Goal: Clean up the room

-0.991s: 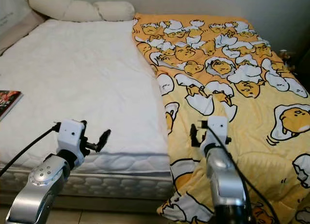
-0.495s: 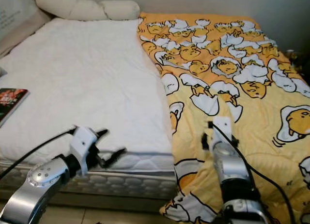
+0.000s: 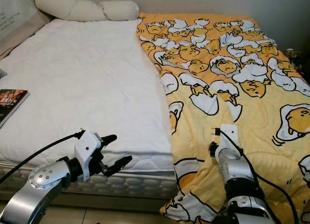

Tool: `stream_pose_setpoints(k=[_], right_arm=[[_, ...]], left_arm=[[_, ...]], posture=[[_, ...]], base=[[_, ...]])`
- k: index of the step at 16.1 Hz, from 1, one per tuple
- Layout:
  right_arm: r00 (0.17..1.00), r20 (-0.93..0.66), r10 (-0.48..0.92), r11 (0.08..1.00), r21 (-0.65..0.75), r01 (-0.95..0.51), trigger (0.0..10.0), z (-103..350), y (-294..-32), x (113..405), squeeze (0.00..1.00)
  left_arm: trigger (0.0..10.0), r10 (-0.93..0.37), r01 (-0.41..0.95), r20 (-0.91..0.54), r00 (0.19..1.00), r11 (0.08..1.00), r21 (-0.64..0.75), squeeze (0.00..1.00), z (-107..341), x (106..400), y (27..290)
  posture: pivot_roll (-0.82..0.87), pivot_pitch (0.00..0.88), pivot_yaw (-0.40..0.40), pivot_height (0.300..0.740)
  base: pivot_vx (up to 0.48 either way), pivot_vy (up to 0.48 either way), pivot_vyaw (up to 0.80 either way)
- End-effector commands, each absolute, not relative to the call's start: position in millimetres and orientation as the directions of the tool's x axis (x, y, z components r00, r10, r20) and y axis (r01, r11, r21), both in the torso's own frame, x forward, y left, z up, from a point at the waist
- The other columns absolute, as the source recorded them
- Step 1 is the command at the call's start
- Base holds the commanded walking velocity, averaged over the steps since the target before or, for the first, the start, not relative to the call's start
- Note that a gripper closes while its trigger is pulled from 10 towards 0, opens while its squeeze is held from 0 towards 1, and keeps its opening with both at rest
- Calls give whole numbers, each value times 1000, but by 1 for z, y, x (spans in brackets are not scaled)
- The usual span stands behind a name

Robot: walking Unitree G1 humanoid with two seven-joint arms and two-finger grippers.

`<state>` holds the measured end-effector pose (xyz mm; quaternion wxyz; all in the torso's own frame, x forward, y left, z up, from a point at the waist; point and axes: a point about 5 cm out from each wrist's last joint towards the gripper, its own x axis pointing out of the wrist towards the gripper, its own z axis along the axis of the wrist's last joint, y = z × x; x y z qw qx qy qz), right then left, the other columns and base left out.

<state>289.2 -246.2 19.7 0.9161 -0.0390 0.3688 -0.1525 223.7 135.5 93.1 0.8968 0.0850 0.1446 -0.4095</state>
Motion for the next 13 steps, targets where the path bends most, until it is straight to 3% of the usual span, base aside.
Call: stream_pose_setpoints(k=[1,13], right_arm=[[698,-649,-302,952,-168,256,0,25,-246,295,0],[693,-665,-279,957,-131,260,0,22,-251,298,0]], left_arm=[[10000,-715,765,-331,616,643,36,627,95,223,136],[10000,-724,777,-344,598,629,28,627,95,222,137]], posture=[[-55,13,27,740],[-52,15,31,740]], base=[[0,0,0],[0,0,0]])
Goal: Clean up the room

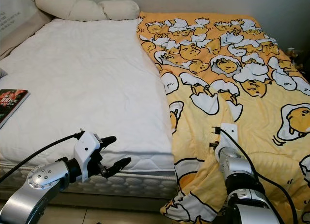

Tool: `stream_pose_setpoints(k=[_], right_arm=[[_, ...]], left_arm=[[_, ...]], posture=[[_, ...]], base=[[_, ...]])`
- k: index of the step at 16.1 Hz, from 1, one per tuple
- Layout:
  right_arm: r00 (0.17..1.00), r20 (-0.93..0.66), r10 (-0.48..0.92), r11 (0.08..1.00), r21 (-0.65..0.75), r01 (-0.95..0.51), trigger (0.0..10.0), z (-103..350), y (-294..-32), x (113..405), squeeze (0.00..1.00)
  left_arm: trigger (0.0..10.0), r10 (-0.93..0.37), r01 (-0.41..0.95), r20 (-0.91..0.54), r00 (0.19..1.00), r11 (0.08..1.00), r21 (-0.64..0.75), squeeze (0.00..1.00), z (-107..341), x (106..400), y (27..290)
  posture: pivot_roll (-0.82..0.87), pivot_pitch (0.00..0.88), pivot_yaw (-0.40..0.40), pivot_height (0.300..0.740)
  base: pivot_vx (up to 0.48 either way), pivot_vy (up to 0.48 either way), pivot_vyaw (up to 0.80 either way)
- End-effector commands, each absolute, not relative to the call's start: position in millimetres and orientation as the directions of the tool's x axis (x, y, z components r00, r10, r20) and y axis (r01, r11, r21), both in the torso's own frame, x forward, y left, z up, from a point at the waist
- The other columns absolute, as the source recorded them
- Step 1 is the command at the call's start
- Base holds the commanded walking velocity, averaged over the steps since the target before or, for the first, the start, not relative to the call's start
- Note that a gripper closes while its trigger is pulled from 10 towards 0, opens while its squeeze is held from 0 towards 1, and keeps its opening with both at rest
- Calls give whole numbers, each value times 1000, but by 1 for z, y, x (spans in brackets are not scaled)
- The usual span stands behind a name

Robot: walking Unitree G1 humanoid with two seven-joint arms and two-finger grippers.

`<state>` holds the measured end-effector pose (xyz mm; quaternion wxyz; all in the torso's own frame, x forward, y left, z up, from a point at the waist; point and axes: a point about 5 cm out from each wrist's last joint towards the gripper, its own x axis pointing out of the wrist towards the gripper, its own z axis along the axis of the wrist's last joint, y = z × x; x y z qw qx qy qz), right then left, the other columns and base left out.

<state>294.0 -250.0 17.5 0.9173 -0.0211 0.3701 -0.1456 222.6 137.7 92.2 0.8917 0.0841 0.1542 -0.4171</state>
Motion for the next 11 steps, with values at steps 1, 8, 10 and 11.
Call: stream_pose_setpoints(k=[1,8,10,11], right_arm=[[692,-666,-279,957,-130,261,0,21,-251,298,0],[692,-666,-278,955,-114,274,0,21,-256,297,0],[717,-649,-256,959,-74,275,0,23,-256,297,0],[765,-615,-189,969,12,249,0,27,-251,300,0]], left_arm=[[10000,-725,778,-345,596,627,26,627,95,222,137],[10000,-742,796,-354,569,605,11,627,94,219,136],[10000,-742,797,-358,567,604,13,627,94,218,137],[10000,-733,789,-361,577,614,16,627,92,218,138]], posture=[[-52,15,31,740],[-58,18,35,740],[-58,18,35,740],[-62,23,31,740]], base=[[0,0,0],[0,0,0],[0,0,0],[0,0,0]])
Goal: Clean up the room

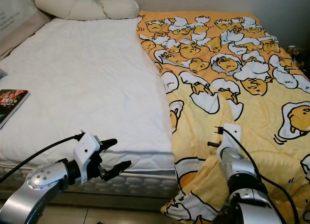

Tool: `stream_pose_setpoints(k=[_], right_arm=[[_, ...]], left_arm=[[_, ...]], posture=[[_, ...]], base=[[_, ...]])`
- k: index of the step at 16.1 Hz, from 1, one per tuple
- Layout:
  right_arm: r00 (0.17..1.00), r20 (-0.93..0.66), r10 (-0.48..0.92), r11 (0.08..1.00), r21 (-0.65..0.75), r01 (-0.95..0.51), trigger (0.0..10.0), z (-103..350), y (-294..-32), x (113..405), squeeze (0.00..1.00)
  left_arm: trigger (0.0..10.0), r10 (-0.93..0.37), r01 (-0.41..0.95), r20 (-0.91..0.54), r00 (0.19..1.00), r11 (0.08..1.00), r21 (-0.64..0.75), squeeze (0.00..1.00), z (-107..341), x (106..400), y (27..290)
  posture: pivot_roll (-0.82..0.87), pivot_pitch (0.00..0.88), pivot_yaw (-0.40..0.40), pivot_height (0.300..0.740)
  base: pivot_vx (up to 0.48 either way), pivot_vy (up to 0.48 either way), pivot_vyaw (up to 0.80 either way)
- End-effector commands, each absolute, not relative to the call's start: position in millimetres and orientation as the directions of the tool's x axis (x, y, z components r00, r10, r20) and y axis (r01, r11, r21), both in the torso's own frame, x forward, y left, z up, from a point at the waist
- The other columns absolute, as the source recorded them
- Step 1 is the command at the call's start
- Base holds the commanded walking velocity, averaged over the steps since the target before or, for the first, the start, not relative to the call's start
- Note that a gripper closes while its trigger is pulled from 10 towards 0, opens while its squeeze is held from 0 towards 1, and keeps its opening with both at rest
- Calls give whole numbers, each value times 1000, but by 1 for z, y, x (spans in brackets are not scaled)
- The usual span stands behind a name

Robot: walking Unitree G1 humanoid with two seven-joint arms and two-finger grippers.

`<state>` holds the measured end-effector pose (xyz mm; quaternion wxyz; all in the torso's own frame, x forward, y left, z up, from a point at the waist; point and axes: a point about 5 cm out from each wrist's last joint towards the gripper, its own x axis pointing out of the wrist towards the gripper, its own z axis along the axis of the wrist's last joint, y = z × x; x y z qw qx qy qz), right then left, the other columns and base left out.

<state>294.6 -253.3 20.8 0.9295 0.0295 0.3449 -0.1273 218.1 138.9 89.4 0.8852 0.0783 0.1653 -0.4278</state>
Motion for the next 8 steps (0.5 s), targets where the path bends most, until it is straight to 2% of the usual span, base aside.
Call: stream_pose_setpoints(k=[1,2,6,8], right_arm=[[765,-615,-189,969,12,249,0,27,-251,300,0],[825,-561,-67,980,117,159,0,34,-242,300,0],[849,-516,116,977,213,-4,0,37,-228,294,0],[822,-434,369,919,300,-255,0,47,-199,287,0]], left_arm=[[10000,-733,789,-361,577,614,16,627,92,218,138],[10000,-724,781,-363,586,625,14,627,91,216,140],[10000,-720,774,-364,592,633,7,627,90,214,141],[10000,-716,769,-364,596,639,1,627,89,210,142]], posture=[[-62,23,31,740],[-66,28,26,740],[-72,38,16,740],[-71,41,12,740]], base=[[0,0,0],[0,0,0],[0,0,0],[0,0,0]])
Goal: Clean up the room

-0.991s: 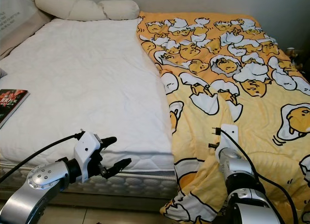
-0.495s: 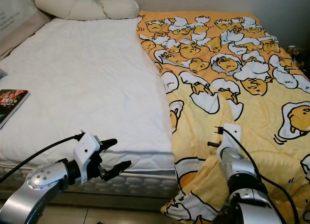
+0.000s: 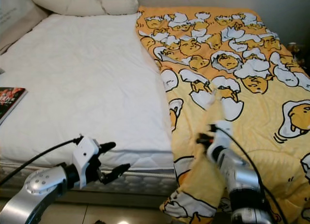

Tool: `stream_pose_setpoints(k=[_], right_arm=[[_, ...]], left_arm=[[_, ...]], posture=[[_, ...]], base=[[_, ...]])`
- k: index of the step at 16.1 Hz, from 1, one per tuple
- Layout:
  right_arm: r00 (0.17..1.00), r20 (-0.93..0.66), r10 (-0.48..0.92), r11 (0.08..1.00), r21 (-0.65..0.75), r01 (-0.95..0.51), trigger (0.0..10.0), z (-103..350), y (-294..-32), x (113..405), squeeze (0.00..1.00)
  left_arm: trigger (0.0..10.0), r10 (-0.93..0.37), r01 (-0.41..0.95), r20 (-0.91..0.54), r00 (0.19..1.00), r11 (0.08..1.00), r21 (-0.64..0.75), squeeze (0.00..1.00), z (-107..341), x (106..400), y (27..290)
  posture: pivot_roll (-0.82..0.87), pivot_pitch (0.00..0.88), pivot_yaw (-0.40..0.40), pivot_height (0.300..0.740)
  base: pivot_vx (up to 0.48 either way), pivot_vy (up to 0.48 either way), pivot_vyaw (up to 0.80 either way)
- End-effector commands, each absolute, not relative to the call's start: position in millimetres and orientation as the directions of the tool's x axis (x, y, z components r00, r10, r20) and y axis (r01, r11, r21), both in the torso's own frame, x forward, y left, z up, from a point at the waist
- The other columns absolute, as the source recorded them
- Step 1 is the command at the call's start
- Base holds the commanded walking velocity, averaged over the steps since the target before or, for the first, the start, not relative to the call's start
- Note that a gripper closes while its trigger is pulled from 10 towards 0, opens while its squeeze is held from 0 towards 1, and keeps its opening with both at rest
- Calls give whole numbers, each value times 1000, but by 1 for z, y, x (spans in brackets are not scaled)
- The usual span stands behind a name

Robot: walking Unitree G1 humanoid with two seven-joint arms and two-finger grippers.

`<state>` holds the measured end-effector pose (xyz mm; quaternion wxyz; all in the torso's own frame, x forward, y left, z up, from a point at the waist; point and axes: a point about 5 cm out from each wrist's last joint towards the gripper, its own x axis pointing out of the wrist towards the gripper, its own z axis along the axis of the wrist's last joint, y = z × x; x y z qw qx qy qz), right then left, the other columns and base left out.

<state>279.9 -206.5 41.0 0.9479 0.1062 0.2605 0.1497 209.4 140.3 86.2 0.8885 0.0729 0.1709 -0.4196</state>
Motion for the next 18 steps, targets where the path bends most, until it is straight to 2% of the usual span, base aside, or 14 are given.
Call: stream_pose_setpoints(k=[1,3,4,6,8,10,12,13,14,15,16,17,18], right_arm=[[791,-409,456,883,321,-343,0,51,-187,283,0],[622,-308,720,690,407,-598,0,66,-138,264,0],[586,-287,758,649,423,-633,0,69,-129,261,0],[383,-212,899,438,472,-765,0,79,-76,247,0],[294,-194,936,352,473,-808,0,81,-54,240,0],[77,-143,987,138,479,-867,0,92,-10,219,0],[35,-144,989,99,471,-877,0,94,-3,214,0],[40,-169,985,112,440,-891,2784,92,-2,214,0],[75,-196,978,153,423,-893,10000,88,-3,216,0],[103,-202,974,183,430,-884,10000,86,-4,217,0],[122,-178,976,192,456,-869,10000,87,-2,217,522],[130,-172,976,197,461,-865,10000,87,-1,217,1000],[136,-160,978,197,473,-859,10000,87,2,217,1000]], left_arm=[[10000,-715,768,-365,597,641,0,631,89,209,142],[10000,-707,760,-370,603,650,-4,631,89,205,145],[10000,-705,758,-371,604,652,-5,631,89,204,145],[10000,-698,752,-380,607,659,-8,627,89,199,150],[10000,-700,756,-387,600,654,-12,627,90,195,152],[10000,-718,777,-413,560,629,-39,624,91,185,156],[10000,-711,779,-429,556,627,-30,624,90,182,158],[10000,-705,774,-433,563,633,-25,627,90,182,159],[10000,-701,771,-434,566,637,-24,627,90,181,159],[10000,-699,769,-435,567,639,-23,627,90,181,160],[10000,-696,766,-435,572,642,-20,627,91,182,161],[10000,-695,766,-435,572,642,-19,627,91,182,161],[10000,-694,764,-434,575,644,-17,627,91,183,161]], posture=[[-70,42,10,740],[-59,43,4,740],[-59,43,4,740],[-38,42,-5,740],[-25,43,-9,740],[-1,46,-16,740],[14,49,-21,740],[17,50,-21,740],[16,46,-21,740],[16,46,-21,740],[13,45,-18,740],[13,45,-18,740],[11,48,-14,740]], base=[[0,0,0],[0,0,0],[0,0,0],[0,0,0],[0,0,0],[0,0,0],[0,0,0],[0,0,0],[0,0,0],[0,0,0],[0,0,0],[0,0,0],[0,0,0]])
